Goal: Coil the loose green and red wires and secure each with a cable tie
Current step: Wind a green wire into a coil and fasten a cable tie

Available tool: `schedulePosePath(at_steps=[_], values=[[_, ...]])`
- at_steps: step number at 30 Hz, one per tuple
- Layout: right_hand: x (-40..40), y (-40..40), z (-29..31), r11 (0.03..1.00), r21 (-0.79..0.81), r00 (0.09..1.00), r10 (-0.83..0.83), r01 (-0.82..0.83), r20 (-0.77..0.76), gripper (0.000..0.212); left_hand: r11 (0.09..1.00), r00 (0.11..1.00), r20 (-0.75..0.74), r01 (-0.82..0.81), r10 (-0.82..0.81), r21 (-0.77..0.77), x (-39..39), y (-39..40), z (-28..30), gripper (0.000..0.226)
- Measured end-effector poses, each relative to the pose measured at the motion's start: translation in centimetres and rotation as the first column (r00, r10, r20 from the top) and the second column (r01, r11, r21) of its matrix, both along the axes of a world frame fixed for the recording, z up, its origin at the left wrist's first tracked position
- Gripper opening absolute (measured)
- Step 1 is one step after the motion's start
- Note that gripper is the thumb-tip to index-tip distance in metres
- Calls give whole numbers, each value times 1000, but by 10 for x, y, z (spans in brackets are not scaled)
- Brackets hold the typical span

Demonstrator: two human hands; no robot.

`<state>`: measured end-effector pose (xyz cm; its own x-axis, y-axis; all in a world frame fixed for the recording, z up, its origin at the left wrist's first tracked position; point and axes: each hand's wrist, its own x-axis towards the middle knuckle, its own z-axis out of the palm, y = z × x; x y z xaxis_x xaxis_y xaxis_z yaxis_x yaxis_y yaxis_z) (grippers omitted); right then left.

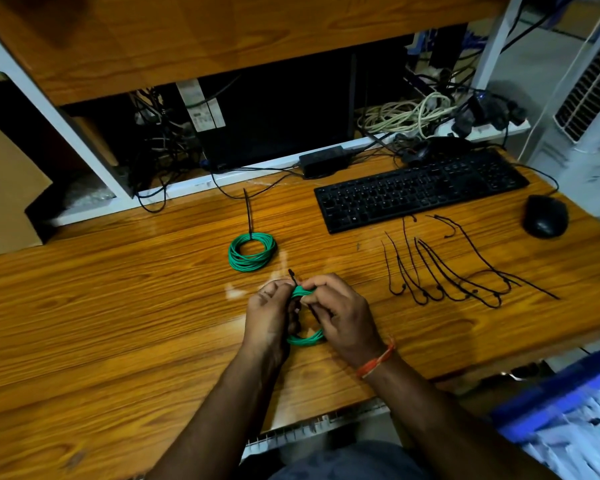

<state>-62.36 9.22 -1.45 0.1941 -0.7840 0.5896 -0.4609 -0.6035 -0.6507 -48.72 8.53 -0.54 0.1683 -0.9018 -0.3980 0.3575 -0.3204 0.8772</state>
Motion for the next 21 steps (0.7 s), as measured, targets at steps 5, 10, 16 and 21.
schedulePosePath(at_steps=[5,10,16,21], values=[[-1,2,-1,998,-65,1000,-13,13,0,13,998,998,21,-52,53,-36,-3,0,-4,17],[-2,15,0,995,-76,996,-75,70,-55,13,992,994,0,-106,106,-65,-6,-3,-9,23],[1,20,13,980,190,978,11,-51,209,12,992,995,-25,-99,98,-74,-4,-4,-12,13],[6,20,23,923,378,945,-59,-72,322,12,991,994,-34,-107,105,-79,-5,-4,-14,22]])
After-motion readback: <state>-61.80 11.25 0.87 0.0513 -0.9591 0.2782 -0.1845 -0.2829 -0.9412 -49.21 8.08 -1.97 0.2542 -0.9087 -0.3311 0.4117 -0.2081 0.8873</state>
